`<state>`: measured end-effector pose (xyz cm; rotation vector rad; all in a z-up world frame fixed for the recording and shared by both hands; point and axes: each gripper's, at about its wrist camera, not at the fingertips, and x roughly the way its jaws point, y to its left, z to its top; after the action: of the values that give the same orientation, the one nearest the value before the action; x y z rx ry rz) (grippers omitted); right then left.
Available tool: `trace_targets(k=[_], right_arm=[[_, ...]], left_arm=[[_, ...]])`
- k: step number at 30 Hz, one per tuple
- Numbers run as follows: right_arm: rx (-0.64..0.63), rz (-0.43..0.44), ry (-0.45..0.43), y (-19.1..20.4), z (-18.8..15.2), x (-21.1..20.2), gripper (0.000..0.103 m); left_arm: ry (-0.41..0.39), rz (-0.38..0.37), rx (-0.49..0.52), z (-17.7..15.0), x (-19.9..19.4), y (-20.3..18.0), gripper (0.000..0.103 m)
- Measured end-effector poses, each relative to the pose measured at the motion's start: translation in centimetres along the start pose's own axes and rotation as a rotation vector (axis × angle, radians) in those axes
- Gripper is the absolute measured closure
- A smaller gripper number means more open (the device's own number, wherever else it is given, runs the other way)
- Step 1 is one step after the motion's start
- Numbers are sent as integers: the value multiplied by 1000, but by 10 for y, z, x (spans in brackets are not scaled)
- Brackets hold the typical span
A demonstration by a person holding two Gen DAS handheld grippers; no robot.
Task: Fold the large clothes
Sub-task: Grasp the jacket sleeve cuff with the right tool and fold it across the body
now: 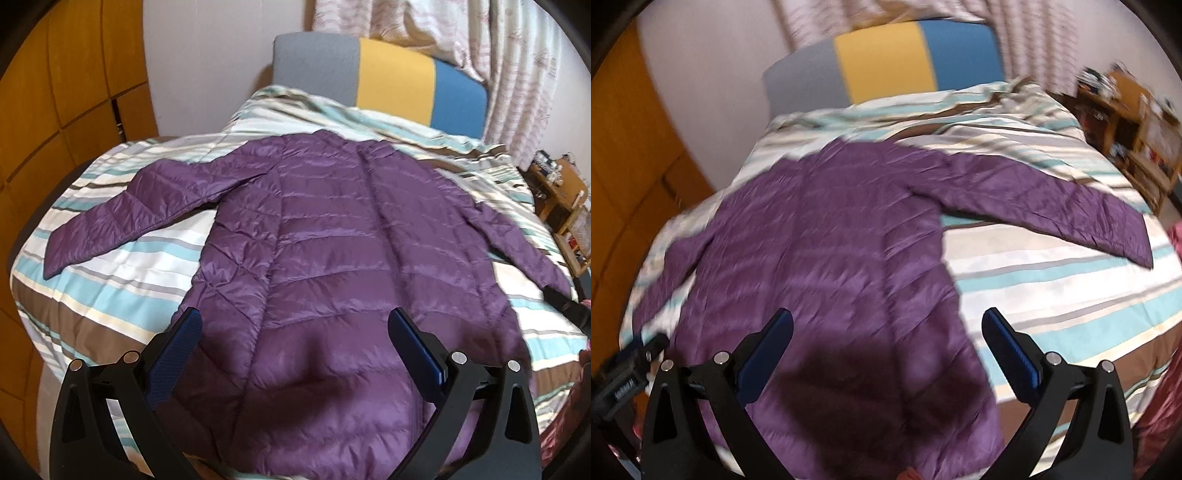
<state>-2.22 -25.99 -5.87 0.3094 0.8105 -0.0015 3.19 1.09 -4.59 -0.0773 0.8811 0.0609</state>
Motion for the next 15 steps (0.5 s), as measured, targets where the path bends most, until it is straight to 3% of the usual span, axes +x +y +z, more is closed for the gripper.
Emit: trace_targets(k=[3,7,9,12,15], right_arm=[[91,-35,-80,-33,8,10,2],[155,-132,-47,-77,24,36,2],[223,-190,-56,-107,31,49,2],[336,-201,-23,-148,40,68,2],[474,-200,-32,-191,47,82,2]], left_arm=[[40,12,-36,7,26,12,3],[63,62,-100,17,58,30,3],[50,111,-110,23,71,37,3],[12,178,-90,32,85,39,3],[-17,196,-69,40,99,41,3]])
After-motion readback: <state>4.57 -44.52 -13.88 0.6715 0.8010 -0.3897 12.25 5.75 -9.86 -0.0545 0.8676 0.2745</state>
